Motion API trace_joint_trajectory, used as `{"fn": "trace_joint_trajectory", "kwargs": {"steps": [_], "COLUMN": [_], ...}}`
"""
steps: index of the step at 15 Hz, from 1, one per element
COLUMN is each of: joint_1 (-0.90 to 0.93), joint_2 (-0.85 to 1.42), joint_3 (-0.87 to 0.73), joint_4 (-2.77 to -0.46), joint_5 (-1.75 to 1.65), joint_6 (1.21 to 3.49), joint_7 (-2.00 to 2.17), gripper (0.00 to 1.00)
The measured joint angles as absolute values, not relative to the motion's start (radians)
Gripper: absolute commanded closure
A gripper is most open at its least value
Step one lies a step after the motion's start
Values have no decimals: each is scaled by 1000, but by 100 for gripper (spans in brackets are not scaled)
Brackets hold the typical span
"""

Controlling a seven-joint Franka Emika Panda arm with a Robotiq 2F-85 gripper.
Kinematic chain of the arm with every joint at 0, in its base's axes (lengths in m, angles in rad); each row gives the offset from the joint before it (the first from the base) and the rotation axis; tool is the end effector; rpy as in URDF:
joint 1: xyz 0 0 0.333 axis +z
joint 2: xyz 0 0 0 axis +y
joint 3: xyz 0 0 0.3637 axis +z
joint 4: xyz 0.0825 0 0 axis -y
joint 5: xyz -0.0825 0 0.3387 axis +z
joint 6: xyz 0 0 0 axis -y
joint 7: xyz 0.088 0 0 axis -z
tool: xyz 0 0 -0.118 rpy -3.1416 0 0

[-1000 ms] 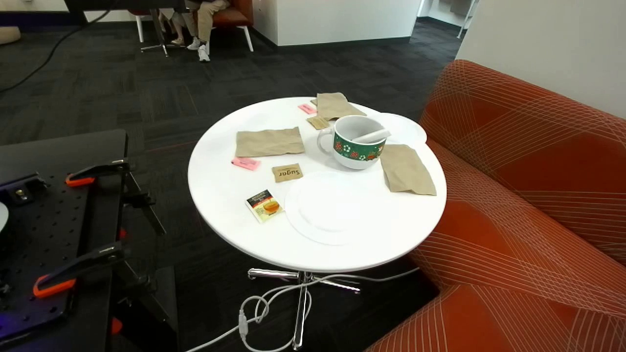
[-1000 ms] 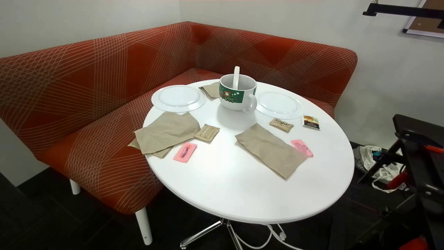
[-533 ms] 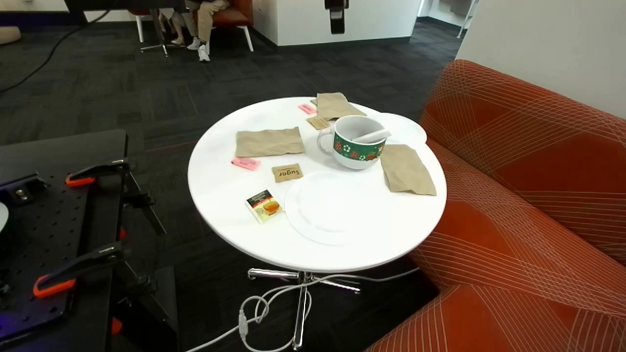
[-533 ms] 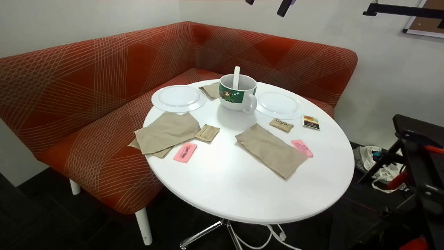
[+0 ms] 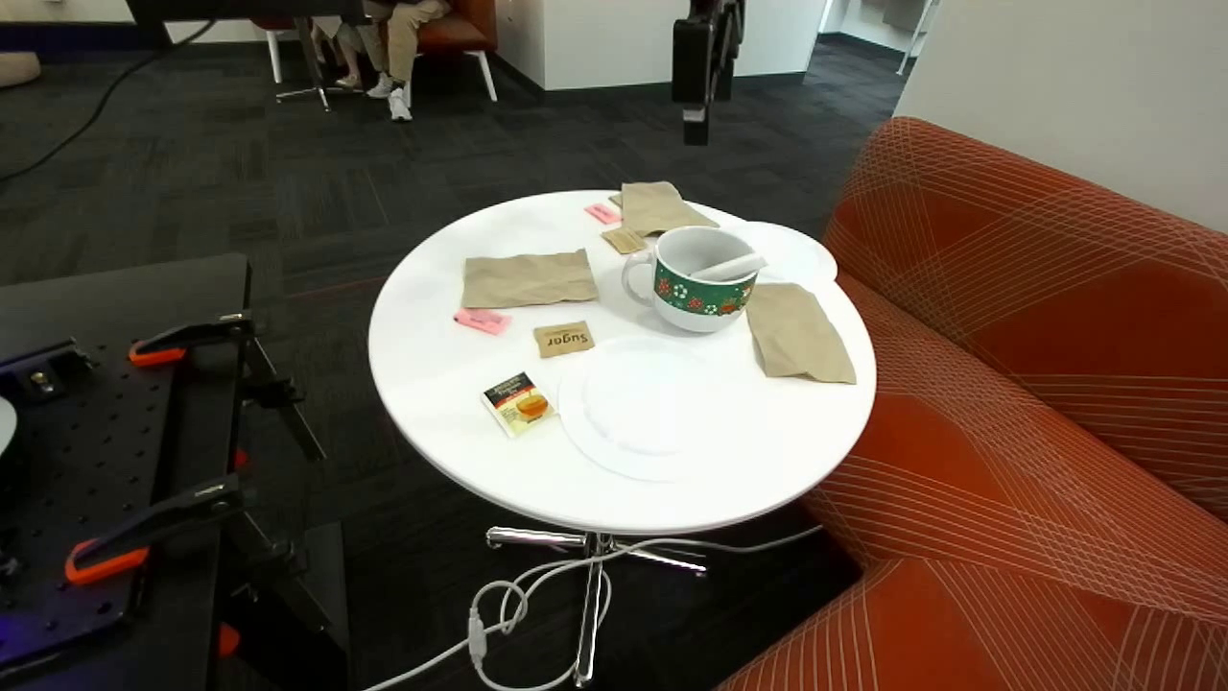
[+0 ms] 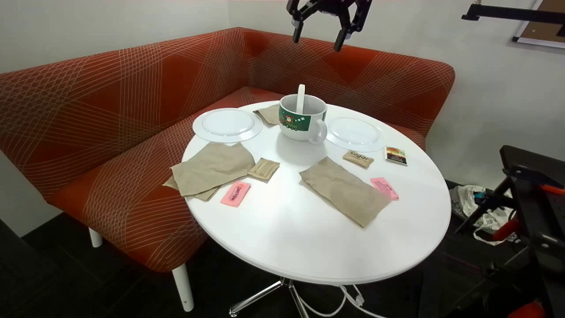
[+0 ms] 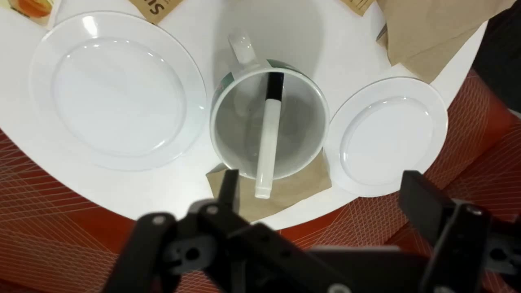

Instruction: Remove the marker from the white and green mug

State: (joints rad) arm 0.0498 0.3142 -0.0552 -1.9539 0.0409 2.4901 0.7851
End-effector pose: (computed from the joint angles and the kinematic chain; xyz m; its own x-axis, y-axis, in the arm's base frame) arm 0.6153 -0.0004 0.4037 0.6691 -0.7287 0.1459 -0.7096 -0.6848 -0.1661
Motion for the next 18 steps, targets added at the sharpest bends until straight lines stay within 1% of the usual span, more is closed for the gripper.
{"fn": "trace_joint_trajectory", "kwargs": {"steps": [9,12,13,14,15,16,17,18], "joint_1": [63,65,65,65,65,65,65,65], "joint_2": [436,457,463,471,478,486,494,503], "joint_3": [-81,-81,-81,-81,-81,-82,-83,-84], "joint_4": [-1894,-1889,-1886,-1881,-1875,-1868,-1860,-1850], "joint_5": [41,41,41,41,41,41,42,42], "joint_6": [2436,2427,2422,2416,2410,2406,2401,2395], "joint_7": [816,816,816,816,816,816,816,816], "gripper": [0,23,27,28,22,21,18,21]}}
